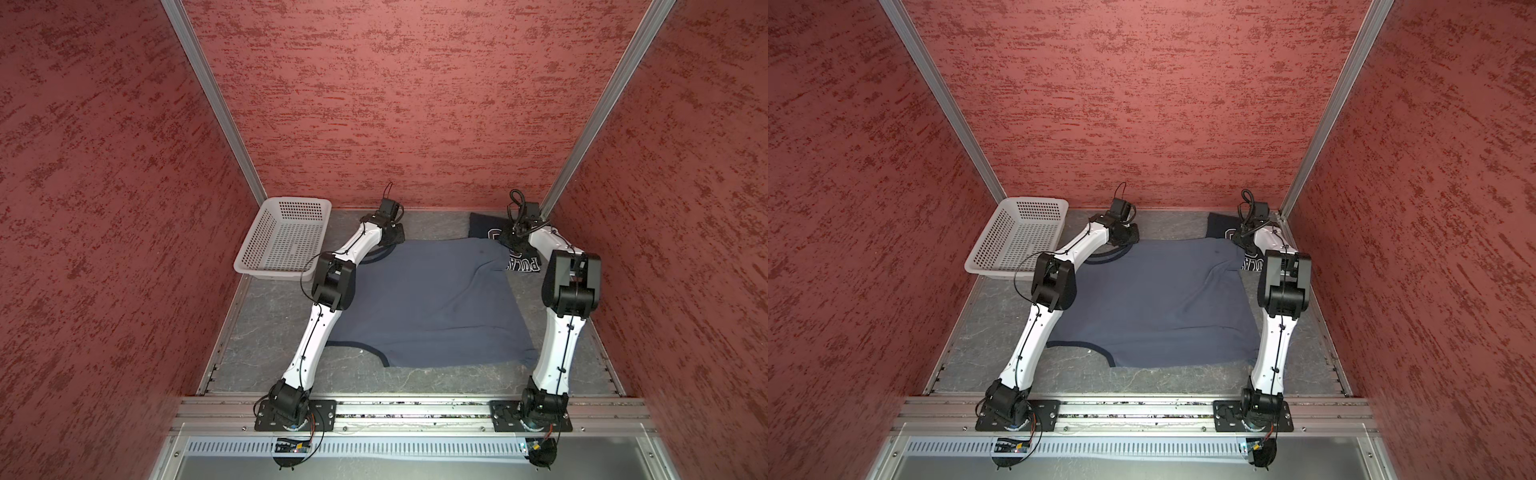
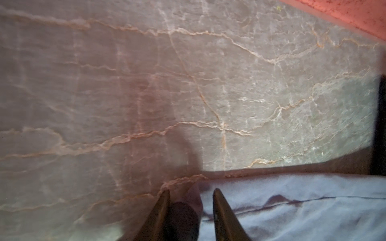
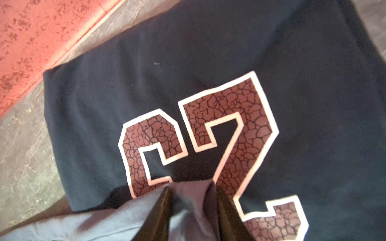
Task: Fold and stack tank tops
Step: Fold the tank top at the center of the table.
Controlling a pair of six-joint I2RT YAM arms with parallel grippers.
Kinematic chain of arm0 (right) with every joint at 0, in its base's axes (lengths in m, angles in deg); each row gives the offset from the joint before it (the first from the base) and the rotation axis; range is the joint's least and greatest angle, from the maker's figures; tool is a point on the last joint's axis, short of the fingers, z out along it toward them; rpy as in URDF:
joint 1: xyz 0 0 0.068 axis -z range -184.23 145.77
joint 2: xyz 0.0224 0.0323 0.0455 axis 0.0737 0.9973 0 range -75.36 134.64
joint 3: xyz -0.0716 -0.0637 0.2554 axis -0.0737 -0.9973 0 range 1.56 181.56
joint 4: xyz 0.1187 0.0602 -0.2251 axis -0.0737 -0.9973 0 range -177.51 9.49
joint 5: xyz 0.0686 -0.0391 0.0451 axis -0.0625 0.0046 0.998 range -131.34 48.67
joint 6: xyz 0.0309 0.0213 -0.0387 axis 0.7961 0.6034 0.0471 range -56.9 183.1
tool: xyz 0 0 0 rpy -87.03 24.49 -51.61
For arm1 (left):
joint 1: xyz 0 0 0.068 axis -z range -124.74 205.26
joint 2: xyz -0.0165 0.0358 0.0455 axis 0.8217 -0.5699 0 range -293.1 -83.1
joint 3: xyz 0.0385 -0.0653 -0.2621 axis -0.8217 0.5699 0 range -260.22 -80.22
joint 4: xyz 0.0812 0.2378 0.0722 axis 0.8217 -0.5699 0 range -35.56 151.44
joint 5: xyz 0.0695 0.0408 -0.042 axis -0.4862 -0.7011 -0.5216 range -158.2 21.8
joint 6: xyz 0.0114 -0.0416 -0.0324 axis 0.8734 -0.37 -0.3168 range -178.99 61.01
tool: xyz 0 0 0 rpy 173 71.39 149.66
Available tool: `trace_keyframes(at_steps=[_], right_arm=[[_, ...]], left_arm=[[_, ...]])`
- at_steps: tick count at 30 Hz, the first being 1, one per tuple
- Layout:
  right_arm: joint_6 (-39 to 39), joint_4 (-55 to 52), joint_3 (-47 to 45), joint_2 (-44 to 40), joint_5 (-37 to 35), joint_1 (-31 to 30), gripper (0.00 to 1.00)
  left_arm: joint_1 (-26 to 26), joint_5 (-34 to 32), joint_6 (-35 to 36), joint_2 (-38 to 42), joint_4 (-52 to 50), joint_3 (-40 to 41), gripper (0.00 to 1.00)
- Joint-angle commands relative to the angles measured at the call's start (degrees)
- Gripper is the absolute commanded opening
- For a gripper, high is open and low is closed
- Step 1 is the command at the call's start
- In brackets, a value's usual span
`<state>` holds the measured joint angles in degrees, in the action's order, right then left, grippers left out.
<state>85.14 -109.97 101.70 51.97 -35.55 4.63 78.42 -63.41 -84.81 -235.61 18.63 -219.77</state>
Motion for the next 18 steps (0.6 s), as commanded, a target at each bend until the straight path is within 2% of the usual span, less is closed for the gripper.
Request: trace_keyframes(at_steps=[1,5,8,18], right_arm=[[-0.42,-0.25,1.88,-0.56,-1.39,0.29,0.28],[-0.77,-0.03,1.76,-1.25,-1.2,0.3,0.18],[-1.25,0.22,1.34,-2.03,-1.72,0.28,0.14],[-3.1,8.92,-7.69,-10.18,-0.95,0.29,0.1]], left_arm=[[0.22,-0.64,0.01,-0.65,-0.35,-0.81,0.25],[-0.04,-1.58,-1.19,1.11,-0.15,-0.36,0.1],[-0.21,-2.33,-1.42,4.57,2.08,3.15,0.03],[-1.18,-1.58,-2.94,24.29,21.34,31.7,0.0]])
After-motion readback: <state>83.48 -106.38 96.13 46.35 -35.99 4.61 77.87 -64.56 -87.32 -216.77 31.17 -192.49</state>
